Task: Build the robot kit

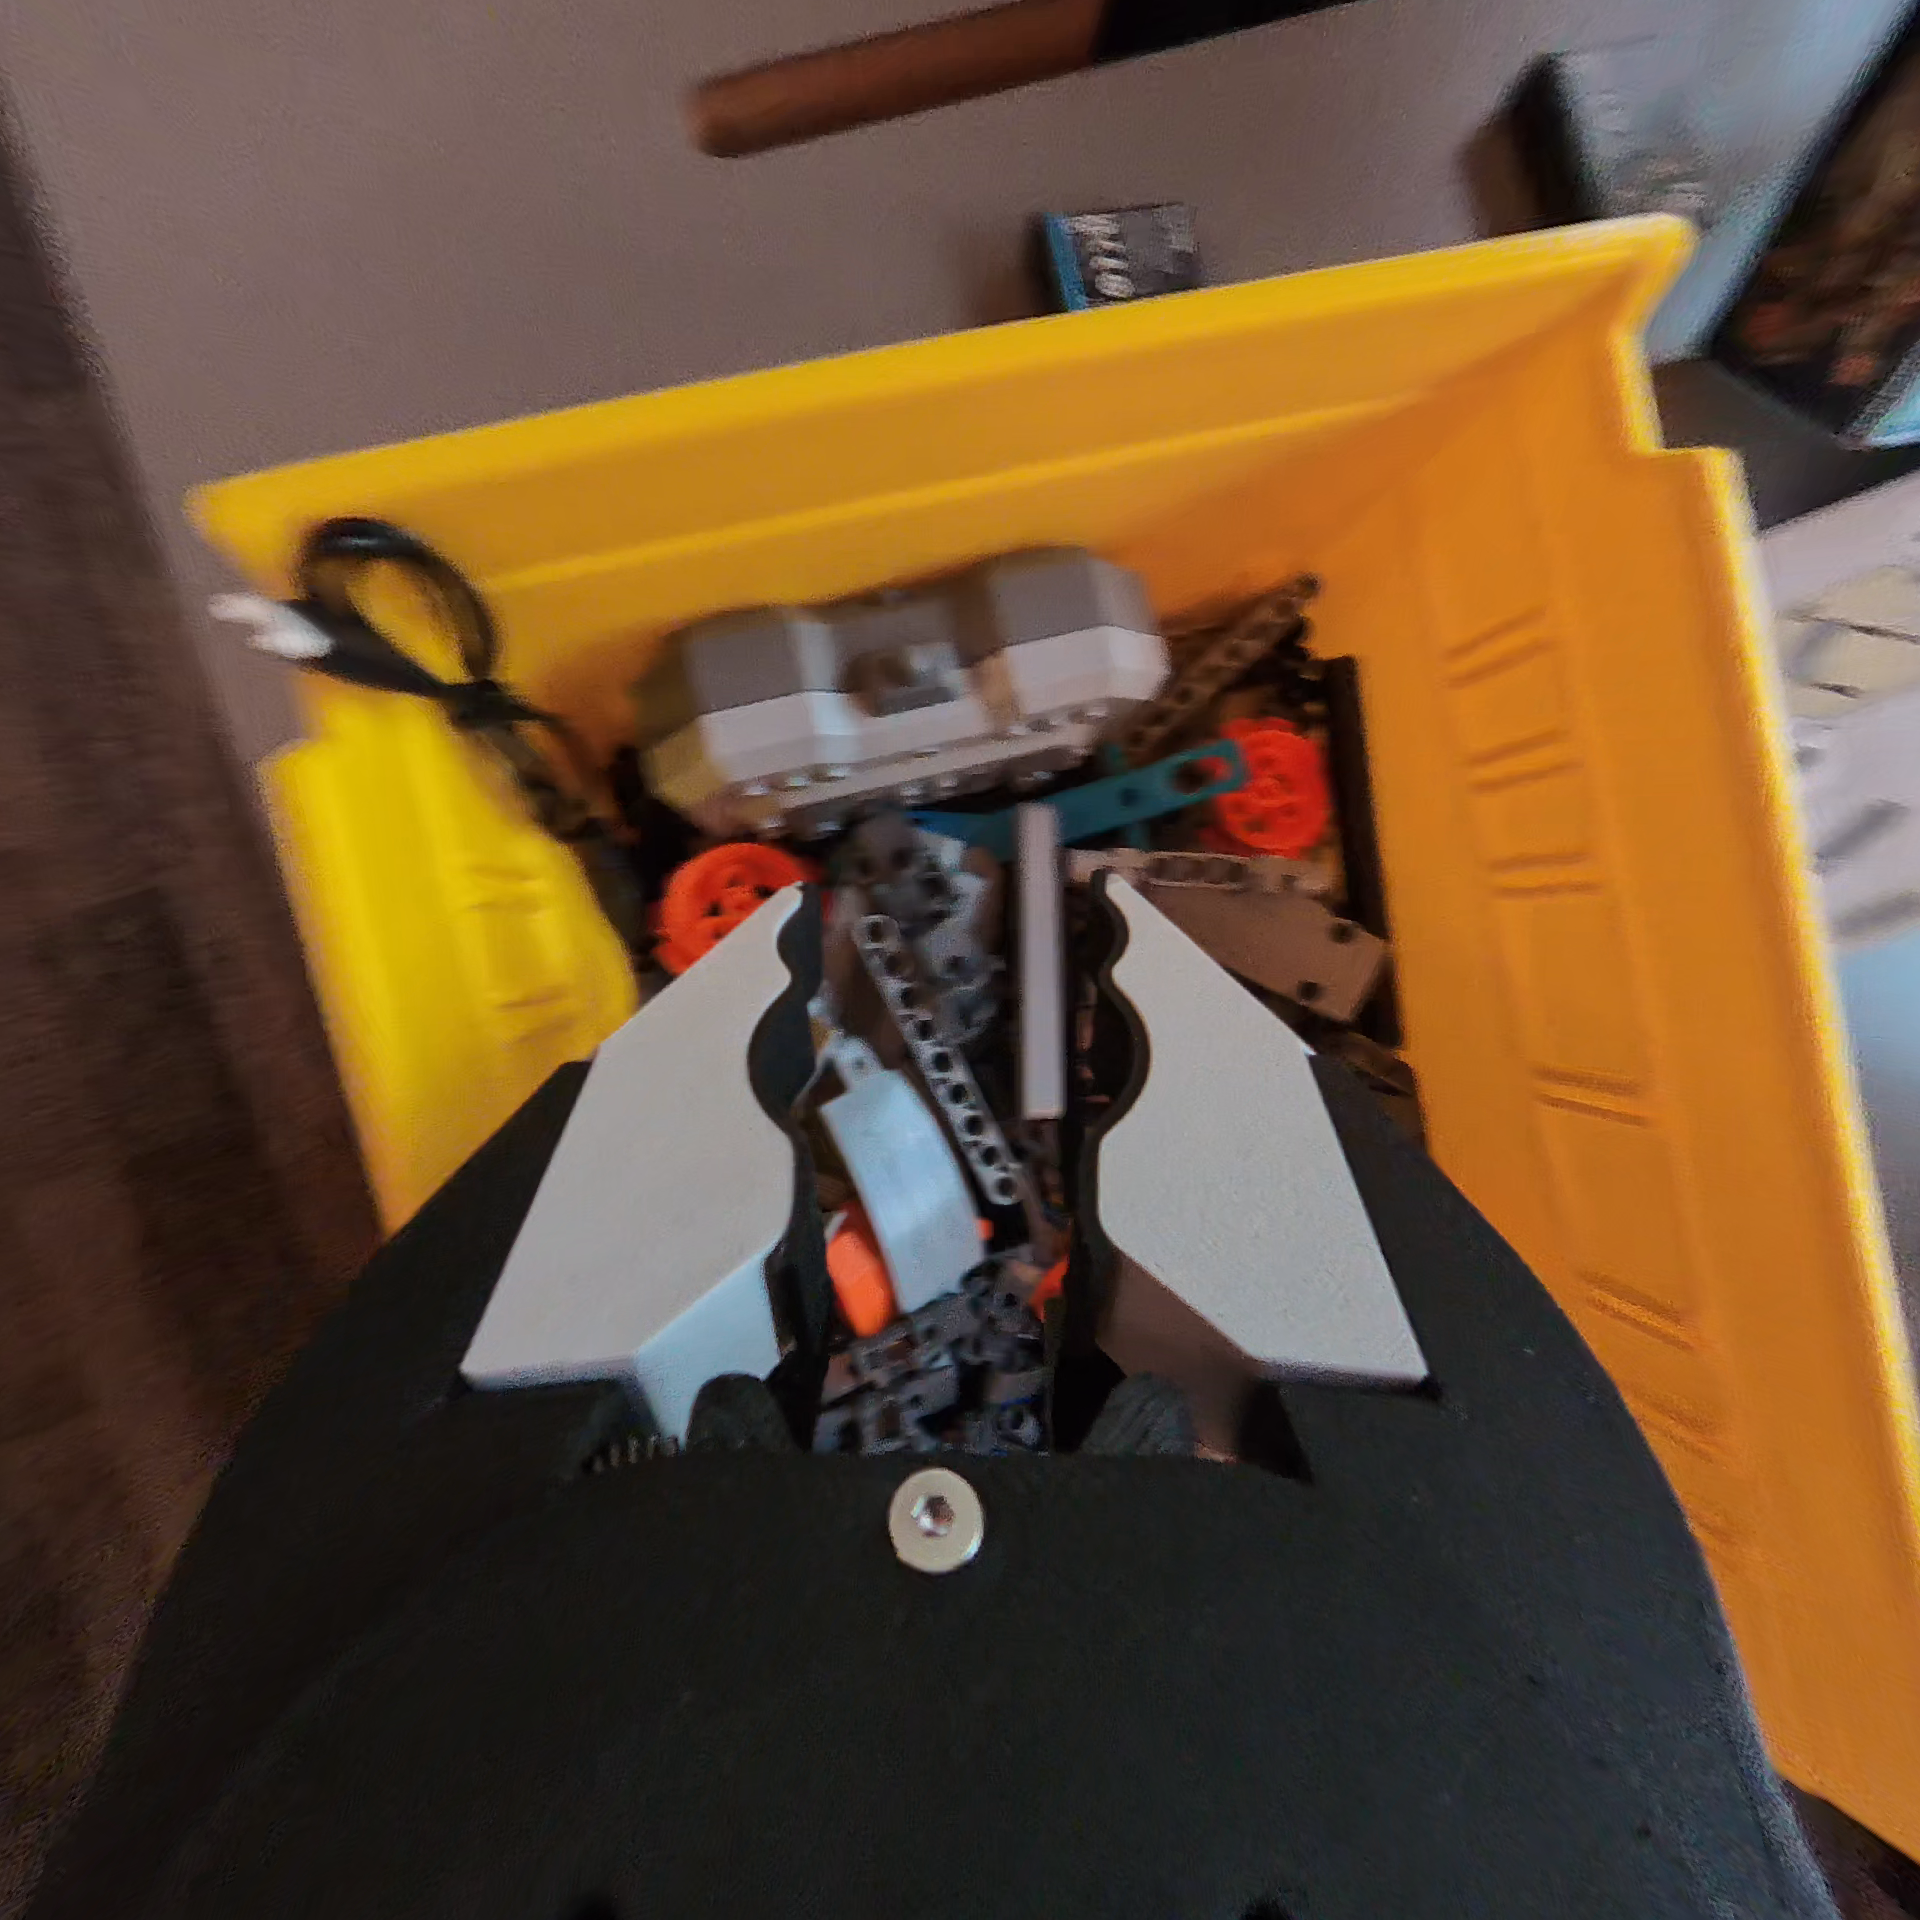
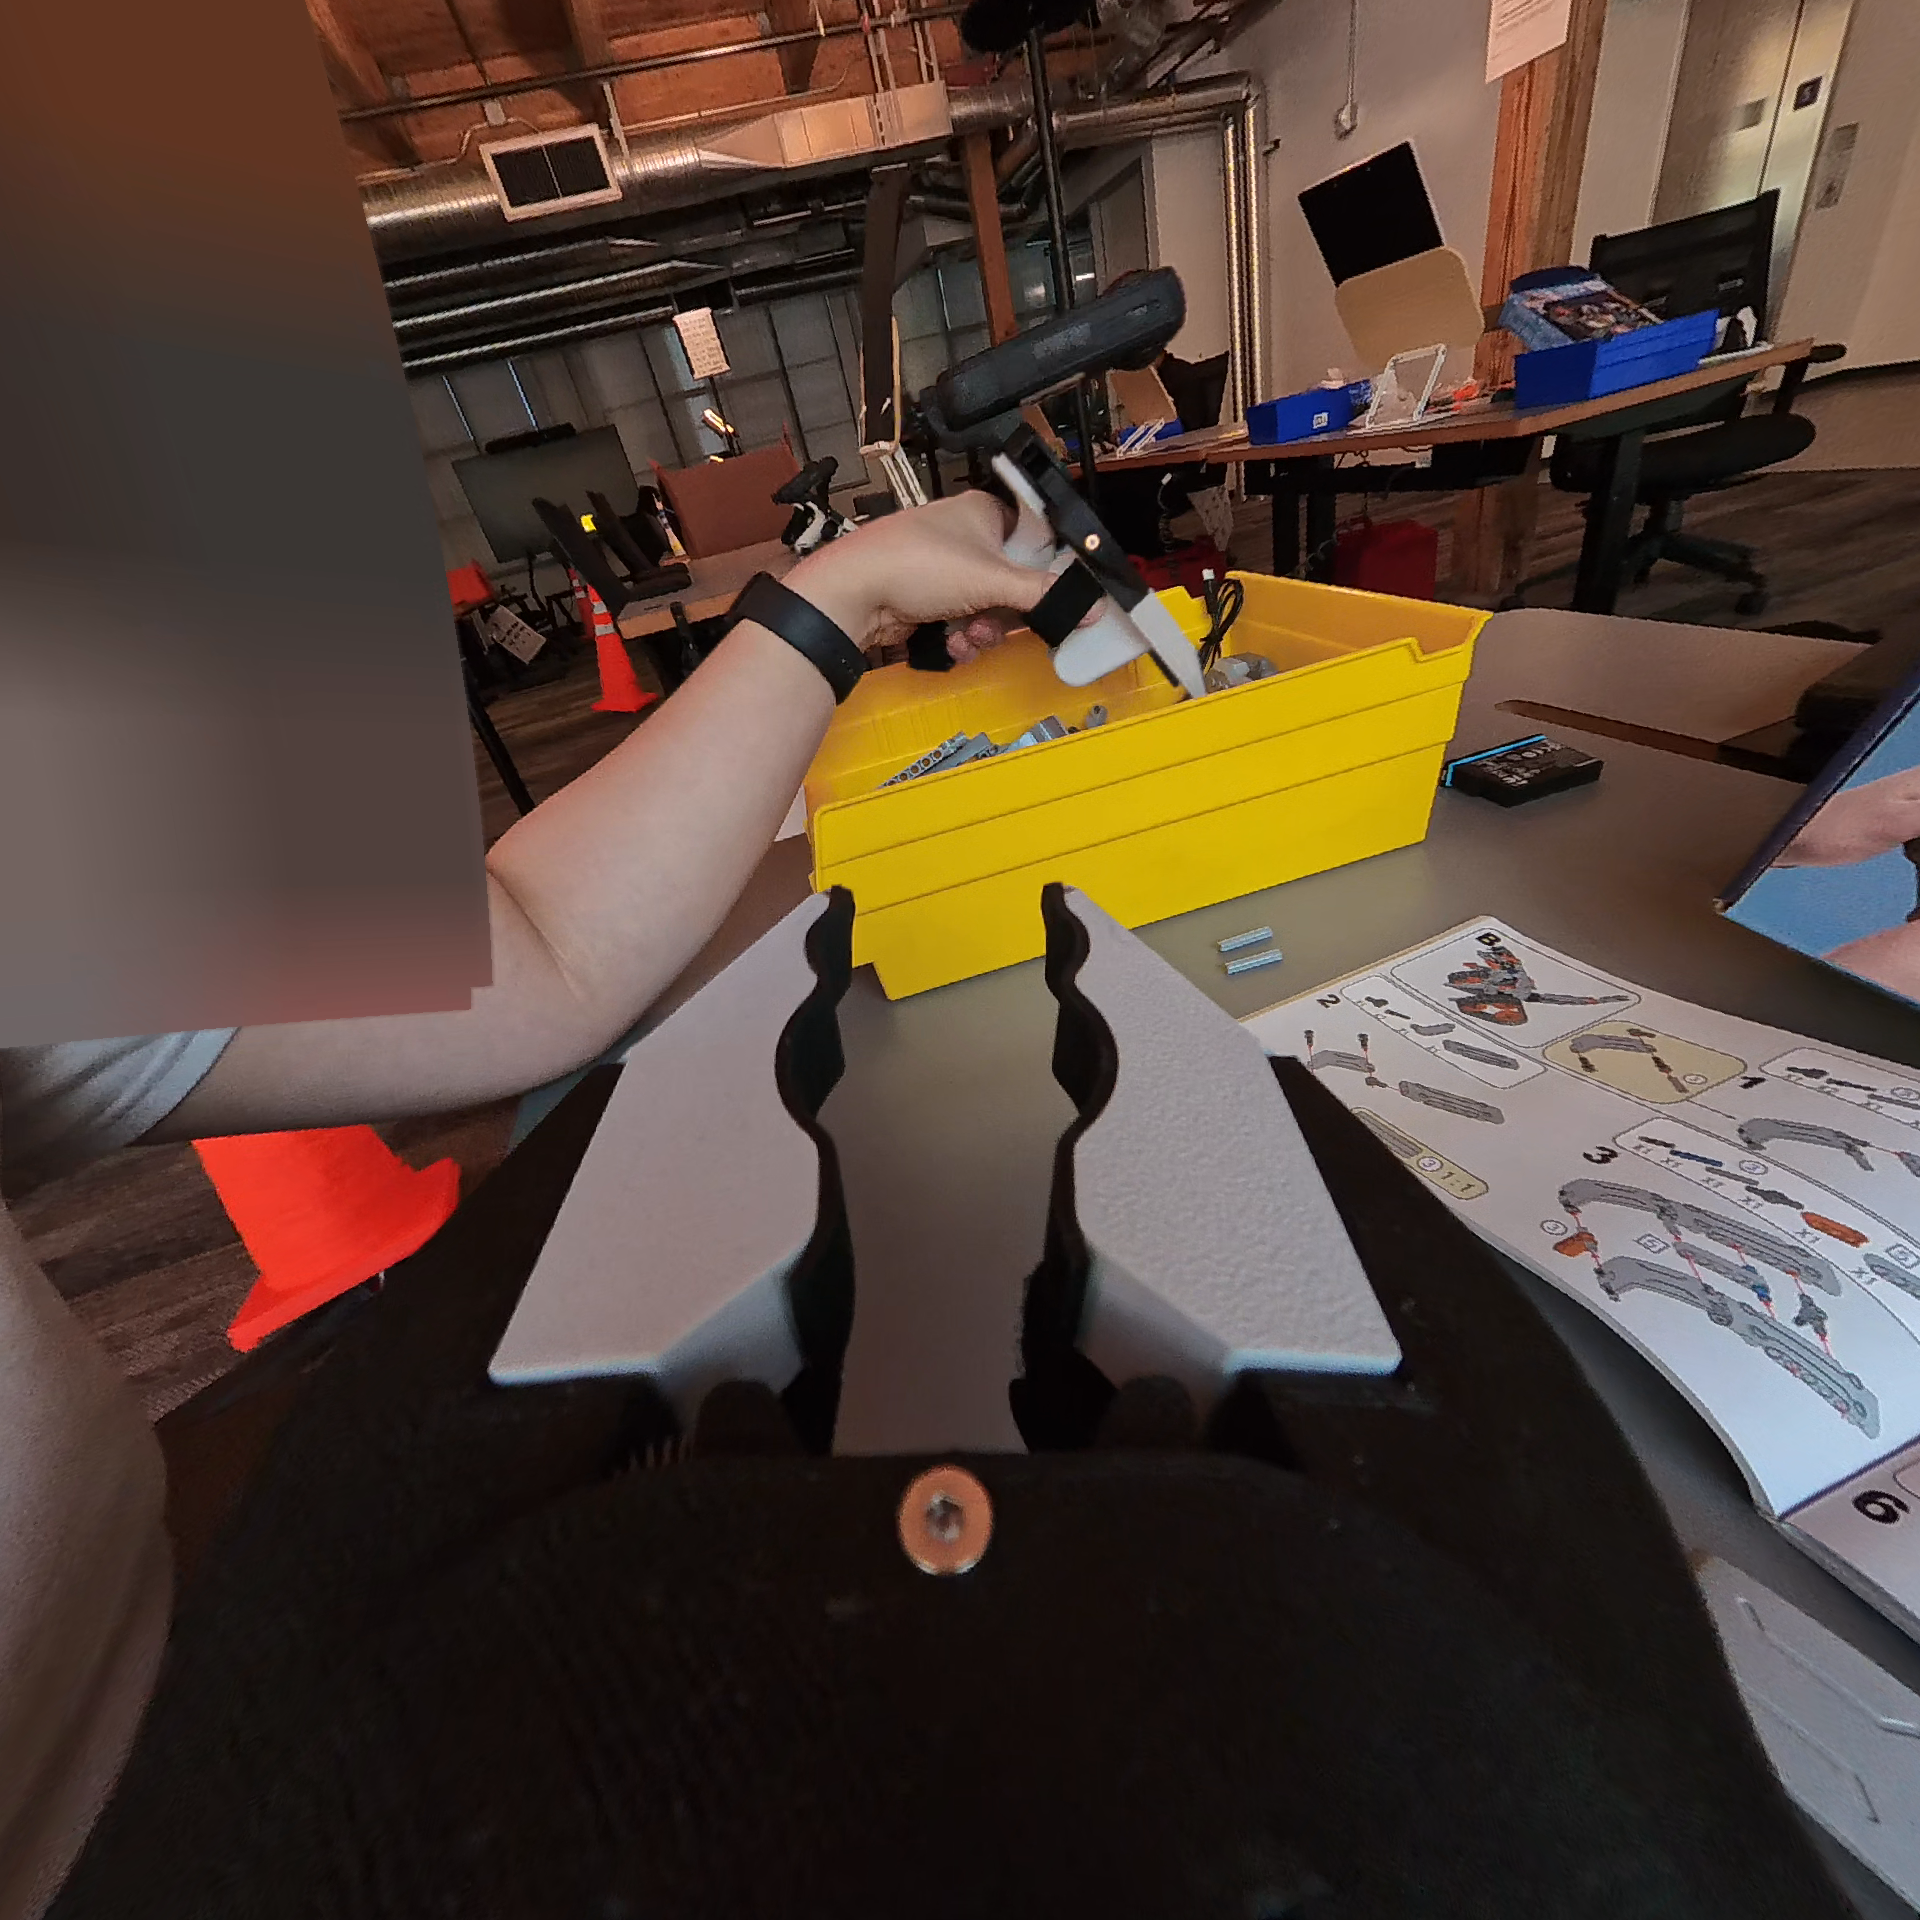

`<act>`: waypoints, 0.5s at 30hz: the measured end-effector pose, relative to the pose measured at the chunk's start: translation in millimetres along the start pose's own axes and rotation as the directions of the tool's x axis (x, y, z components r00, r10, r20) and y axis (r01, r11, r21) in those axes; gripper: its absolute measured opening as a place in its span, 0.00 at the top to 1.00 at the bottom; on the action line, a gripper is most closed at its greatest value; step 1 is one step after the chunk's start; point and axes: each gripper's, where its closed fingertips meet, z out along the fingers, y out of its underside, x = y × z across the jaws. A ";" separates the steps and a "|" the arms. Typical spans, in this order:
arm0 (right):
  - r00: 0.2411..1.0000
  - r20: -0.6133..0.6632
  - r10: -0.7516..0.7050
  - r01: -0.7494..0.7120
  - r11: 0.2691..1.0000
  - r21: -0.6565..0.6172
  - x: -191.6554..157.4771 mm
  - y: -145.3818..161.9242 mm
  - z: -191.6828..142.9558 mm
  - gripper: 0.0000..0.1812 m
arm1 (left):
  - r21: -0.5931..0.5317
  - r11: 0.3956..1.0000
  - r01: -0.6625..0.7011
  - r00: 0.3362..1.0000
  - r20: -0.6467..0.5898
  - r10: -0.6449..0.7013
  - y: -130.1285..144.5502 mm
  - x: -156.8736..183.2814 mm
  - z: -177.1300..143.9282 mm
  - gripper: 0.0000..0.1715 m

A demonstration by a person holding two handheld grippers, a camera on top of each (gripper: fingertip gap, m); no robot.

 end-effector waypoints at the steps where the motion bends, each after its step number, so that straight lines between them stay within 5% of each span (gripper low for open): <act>1: 1.000 0.004 -0.004 0.004 1.000 -0.007 -0.6 1.6 0.6 0.80 | -0.016 1.000 -0.002 0.999 -0.054 0.001 1.8 9.6 3.1 0.69; 7: 1.000 0.021 -0.005 0.006 1.000 -0.028 -0.4 9.3 4.9 0.80 | -0.078 0.993 -0.091 0.996 -0.014 0.091 6.4 16.4 17.7 0.53; 15: 0.986 0.096 -0.140 0.150 0.983 -0.108 -24.9 28.6 13.9 0.81 | -0.238 0.953 -0.188 0.972 0.094 0.216 28.4 5.6 25.7 0.53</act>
